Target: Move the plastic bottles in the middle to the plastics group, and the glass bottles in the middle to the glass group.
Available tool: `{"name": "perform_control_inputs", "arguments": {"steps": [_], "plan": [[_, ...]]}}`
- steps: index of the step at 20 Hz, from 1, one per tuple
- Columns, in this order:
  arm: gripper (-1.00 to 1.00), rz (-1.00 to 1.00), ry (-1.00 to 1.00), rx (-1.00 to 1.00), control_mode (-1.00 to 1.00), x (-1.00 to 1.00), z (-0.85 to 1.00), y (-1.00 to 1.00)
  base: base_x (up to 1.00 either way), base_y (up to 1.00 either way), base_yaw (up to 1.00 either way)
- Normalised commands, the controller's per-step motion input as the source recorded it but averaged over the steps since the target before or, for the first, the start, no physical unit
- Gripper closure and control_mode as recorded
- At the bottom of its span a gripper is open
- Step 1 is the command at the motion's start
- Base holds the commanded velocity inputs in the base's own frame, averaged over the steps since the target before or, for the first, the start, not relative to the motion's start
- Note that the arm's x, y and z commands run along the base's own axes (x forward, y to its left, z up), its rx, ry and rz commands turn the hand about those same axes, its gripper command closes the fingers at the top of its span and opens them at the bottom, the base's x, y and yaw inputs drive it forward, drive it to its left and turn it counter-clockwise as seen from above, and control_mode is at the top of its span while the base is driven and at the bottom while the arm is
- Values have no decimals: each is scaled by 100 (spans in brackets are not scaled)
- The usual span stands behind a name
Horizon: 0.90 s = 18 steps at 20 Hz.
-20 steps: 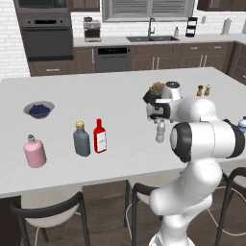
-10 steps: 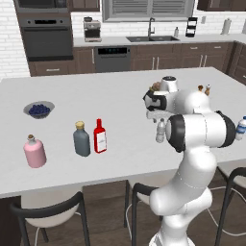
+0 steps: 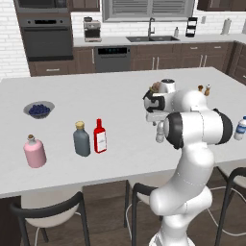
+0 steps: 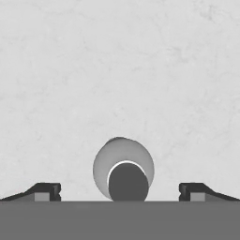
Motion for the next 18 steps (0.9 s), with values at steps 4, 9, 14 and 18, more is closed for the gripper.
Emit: {"name": "perform_control_inputs", "arguments": {"steps": [4,9,14,18], "plan": [[-100,0,-3,0,-100,0,0,0,0,0,0],[-100,1,-6,1,-100,0,-1,0,0,0,0],[-100,1,-3,1,-100,0,-4,0,0,0,0],[-100,0,0,0,-100,0,-3,-3,0,0,0]]}}
